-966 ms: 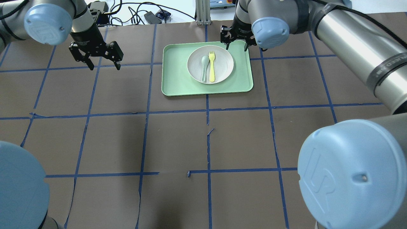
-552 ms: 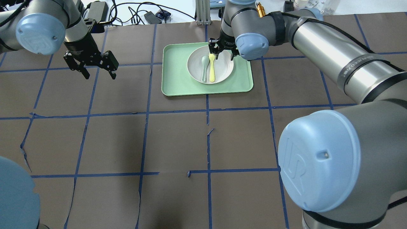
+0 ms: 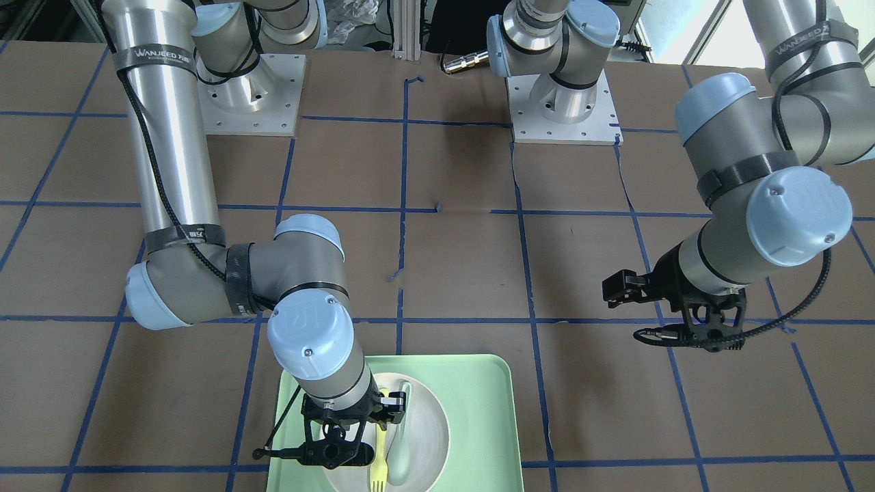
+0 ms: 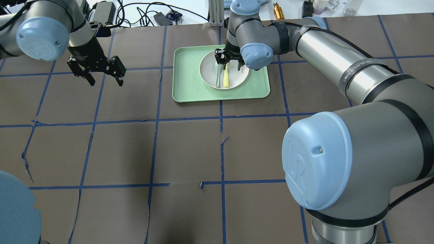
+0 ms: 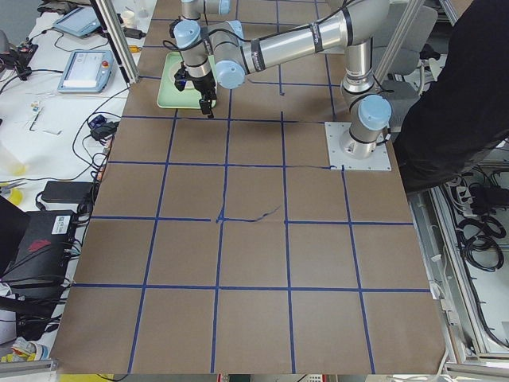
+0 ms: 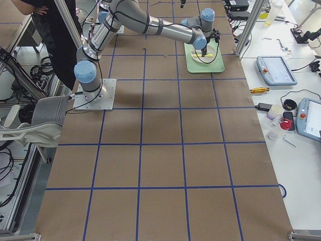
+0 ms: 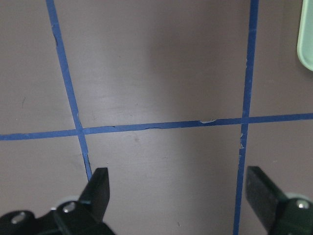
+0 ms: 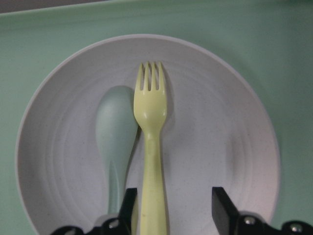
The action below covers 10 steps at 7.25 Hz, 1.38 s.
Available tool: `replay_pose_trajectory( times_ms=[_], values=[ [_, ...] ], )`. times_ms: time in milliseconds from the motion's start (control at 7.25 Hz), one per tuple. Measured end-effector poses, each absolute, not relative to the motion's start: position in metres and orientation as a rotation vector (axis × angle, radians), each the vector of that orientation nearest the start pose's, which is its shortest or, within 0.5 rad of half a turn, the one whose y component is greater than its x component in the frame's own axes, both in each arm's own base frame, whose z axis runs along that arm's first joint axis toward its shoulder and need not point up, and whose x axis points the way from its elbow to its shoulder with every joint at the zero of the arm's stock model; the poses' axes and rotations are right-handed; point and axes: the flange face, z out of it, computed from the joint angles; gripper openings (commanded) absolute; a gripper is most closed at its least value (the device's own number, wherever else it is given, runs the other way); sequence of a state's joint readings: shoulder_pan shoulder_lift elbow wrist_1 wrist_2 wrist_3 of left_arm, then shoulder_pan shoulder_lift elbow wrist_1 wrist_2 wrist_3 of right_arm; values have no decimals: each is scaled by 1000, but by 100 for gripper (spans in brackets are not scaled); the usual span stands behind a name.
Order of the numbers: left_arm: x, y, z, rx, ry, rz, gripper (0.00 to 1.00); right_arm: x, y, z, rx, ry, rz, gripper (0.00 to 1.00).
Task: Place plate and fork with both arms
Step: 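Lower the right gripper and grasp the yellow fork handle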
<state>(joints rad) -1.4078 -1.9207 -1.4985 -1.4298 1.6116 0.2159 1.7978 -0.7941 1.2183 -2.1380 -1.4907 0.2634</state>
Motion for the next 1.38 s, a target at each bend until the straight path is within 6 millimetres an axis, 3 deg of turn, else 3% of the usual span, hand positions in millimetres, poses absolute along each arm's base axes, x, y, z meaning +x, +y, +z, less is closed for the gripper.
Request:
replay_pose_trajectory(
  times_ms=[414,1103,1379],
  values=[
    [-26,-621,342,80,3118,222,100,323,-715,204,22,3011,-156,59],
    [-25,-621,340,82,3119,228,100,323,-712,192,5,3024,-123,57],
    [-25,-621,340,83,3119,229,100,323,-712,187,2,3026,-113,49]
  ],
)
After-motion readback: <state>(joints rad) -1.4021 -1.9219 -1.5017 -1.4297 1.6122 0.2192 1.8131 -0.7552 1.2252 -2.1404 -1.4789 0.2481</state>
